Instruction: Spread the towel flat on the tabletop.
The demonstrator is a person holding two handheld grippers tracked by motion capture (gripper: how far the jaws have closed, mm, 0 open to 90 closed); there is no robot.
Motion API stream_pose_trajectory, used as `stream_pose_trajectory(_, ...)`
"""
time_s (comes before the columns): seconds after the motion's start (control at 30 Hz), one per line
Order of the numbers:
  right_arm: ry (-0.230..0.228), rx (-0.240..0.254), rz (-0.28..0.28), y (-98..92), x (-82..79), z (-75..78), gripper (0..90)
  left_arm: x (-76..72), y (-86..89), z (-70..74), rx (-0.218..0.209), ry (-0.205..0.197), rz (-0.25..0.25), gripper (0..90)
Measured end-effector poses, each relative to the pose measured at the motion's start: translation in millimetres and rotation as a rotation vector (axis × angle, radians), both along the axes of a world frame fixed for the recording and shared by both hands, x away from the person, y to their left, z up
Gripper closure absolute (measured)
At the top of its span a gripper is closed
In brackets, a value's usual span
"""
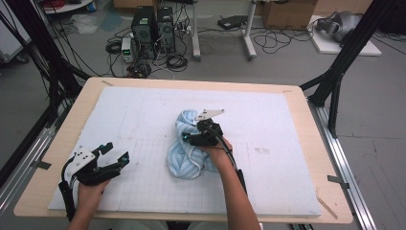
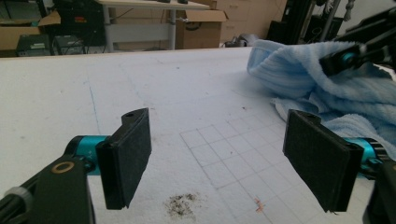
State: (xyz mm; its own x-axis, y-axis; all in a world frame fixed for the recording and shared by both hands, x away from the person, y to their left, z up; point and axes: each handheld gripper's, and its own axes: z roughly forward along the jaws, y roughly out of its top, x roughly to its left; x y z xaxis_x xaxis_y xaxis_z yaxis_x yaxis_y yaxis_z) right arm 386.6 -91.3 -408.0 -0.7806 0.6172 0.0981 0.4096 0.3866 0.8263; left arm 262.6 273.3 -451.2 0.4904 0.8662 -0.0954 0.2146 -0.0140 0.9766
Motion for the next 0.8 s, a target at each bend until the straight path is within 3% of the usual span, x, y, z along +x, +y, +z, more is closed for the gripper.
stream_pose_trajectory(0.03,-0.021,0.058,-0.03,-10.3,-3.7,9.4,36.5,0.0,-0.2,0.1,0.001,0.001,0.001,24.5)
stream_pose_trajectory(0.07,-0.038,0.078,-0.041,-16.3,-6.2,14.1,35.9,0.1,-0.4,0.0,0.0,-0.001,0.003,24.6)
stream_pose_trajectory(0.2,-0.073,0.103,-0.082,-37.0,-13.3,24.9,31.9,1.3,0.2,0.5,-0.005,0.013,0.005,25.2)
stream_pose_trajectory(0.27,-0.102,0.1,-0.118,-60.5,-21.5,29.7,31.8,2.7,-1.2,1.2,0.01,0.025,0.006,26.9)
stream_pose_trajectory(0.33,-0.103,0.106,-0.13,-68.7,-24.3,29.7,31.5,5.5,-4.3,2.7,0.021,0.038,-0.013,27.1)
stream_pose_trajectory(0.43,-0.11,0.113,-0.18,-92.7,-34.8,26.4,31.0,11.8,-12.8,11.1,0.013,0.036,-0.052,27.0)
stream_pose_trajectory(0.47,-0.106,0.088,-0.205,-106.4,-40.7,21.0,30.3,14.4,-17.5,15.2,0.019,0.034,-0.067,26.2)
stream_pose_trajectory(0.67,-0.089,0.082,-0.258,-133.1,-56.0,8.1,30.1,34.3,-53.2,37.6,0.039,0.048,-0.183,21.5)
stream_pose_trajectory(0.8,-0.077,0.095,-0.292,-150.2,-64.5,-1.2,29.4,46.6,-79.9,48.7,0.01,0.048,-0.259,19.5)
